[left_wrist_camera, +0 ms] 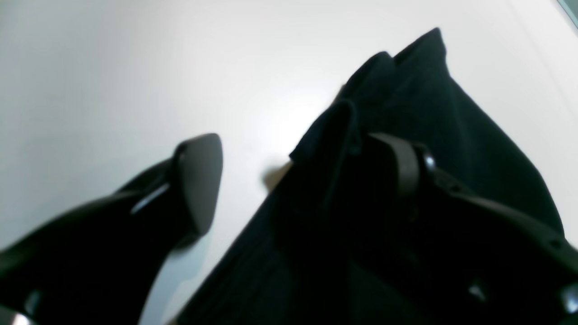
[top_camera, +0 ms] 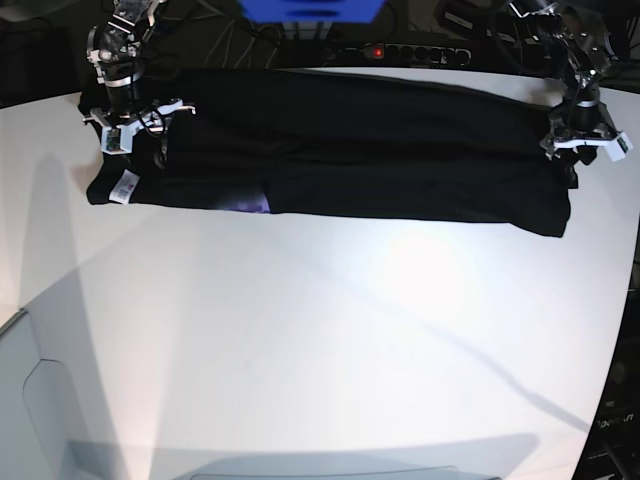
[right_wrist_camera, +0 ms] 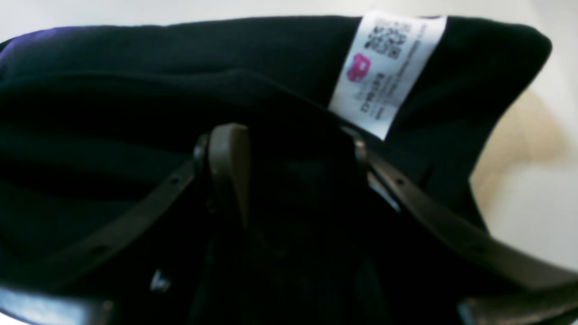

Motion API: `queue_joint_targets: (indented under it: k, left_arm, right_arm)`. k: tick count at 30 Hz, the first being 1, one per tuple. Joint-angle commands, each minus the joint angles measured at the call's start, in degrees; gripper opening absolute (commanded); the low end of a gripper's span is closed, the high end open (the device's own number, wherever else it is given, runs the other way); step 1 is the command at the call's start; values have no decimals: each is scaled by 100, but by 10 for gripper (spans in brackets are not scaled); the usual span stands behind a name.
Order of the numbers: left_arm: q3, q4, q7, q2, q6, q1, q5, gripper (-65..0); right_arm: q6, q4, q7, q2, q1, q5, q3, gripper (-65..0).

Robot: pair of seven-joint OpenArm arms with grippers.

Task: Fold the T-shirt properly
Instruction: 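Regrasp the strip ends with both grippers and smooth the fold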

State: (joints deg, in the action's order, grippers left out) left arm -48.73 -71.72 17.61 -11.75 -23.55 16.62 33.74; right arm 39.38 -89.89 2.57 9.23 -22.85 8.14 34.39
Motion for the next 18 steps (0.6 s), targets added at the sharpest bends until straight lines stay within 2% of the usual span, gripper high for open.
queue_joint_targets:
  k: [1,5,7,10,12,18]
  left_arm:
    - [95,-50,72,-78,21,39,7,-178]
    - [209,-41,72,-78,12,83,7,-180]
    - [209,-23,72,-78,-58,83,-2,-203]
    - [183,-14,72,-78,-814,83,-37,-282]
    - [165,-14,72,-78,-1166,92,-46,-336]
    - [148,-14,64,-78,-1227,171,-37,-500]
  right_arm:
    - [62,-62,55,-23,13,-45,20,-356]
    - [62,-62,55,-23,21,-45,3,-356]
    - [62,-71,55,-23,21,-45,3,-356]
    - [62,-71,55,-23,21,-45,11,-356]
    - [62,-71,55,-23,21,-45,11,-356]
    - [62,-71,55,-23,30,-45,11,-356]
